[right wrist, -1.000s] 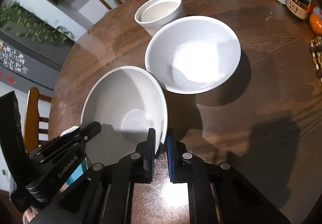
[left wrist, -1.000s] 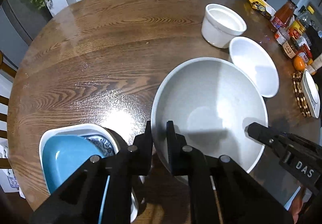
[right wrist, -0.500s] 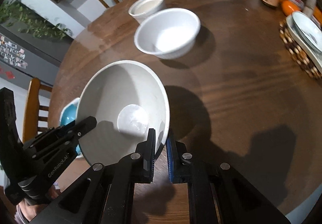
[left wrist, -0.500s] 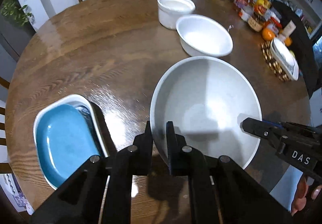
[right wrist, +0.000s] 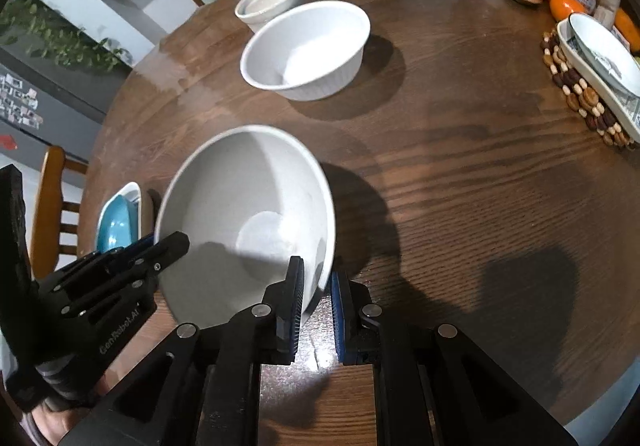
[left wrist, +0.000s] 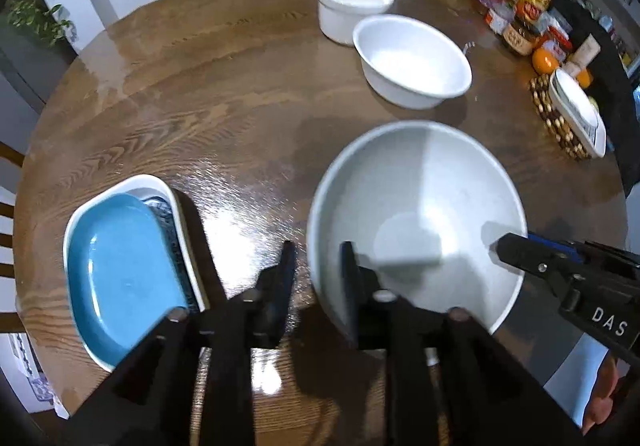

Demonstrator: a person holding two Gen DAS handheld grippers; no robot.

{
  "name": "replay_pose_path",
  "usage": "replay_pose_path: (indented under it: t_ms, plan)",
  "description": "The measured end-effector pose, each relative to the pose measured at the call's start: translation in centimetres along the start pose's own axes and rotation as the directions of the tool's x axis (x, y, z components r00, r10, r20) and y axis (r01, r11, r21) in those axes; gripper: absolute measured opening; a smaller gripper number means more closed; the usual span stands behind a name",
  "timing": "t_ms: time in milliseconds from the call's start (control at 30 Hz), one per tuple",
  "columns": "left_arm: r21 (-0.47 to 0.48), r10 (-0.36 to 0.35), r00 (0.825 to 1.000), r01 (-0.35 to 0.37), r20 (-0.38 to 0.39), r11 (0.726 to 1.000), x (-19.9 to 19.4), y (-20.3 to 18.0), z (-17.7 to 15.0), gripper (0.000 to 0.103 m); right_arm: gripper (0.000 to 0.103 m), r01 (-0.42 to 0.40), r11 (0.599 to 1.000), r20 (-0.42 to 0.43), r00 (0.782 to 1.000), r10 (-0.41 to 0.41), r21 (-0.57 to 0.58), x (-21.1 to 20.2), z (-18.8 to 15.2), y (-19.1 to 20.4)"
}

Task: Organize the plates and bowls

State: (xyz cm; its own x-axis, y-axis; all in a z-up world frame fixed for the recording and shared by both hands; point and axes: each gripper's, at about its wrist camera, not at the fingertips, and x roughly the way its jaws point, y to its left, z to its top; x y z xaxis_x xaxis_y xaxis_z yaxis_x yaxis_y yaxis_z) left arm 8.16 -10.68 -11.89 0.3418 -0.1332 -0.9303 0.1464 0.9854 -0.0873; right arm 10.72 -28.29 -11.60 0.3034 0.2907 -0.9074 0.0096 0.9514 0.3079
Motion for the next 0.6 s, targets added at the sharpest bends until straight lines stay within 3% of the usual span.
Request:
replay_pose_path:
  t_ms: [67, 133, 300, 433, 600]
  plan:
    - [-0.019, 0.013, 1.0, -0.013, 0.028, 1.0, -0.9, 0.5, 0.3, 0.045, 0.027, -0.004, 1.0, 0.03, 1.0, 0.004, -0.005, -1.1, 0.2, -0.3]
    - [-0.04, 0.024, 0.998, -0.022, 0.058, 0.999, -1.9, 0.8, 0.6, 0.049, 0.04, -0.01, 1.0, 0.056, 0.998, 0.011, -0.005, -2.0, 0.6, -0.6]
    - [-0.058, 0.028, 0.994, -0.022, 0.105, 0.998, -4.0, 0.2, 1.4, 0.054, 0.041, -0.023, 1.0, 0.08, 0.997, 0.024, -0.013, -3.1, 1.3, -0.9]
    - [-0.049, 0.036, 0.989, -0.029, 0.146, 0.998, -5.0, -1.1, 2.1, 0.068, 0.041, -0.027, 0.999, 0.107, 0.994, 0.03, -0.034, -4.3, 2.1, -0.8]
    - [-0.025, 0.038, 0.983, -0.034, 0.182, 0.999, -5.8, -2.7, 3.7, 0.068, 0.041, -0.021, 0.999, 0.156, 0.987, 0.028, -0.048, -6.5, 3.3, -1.2]
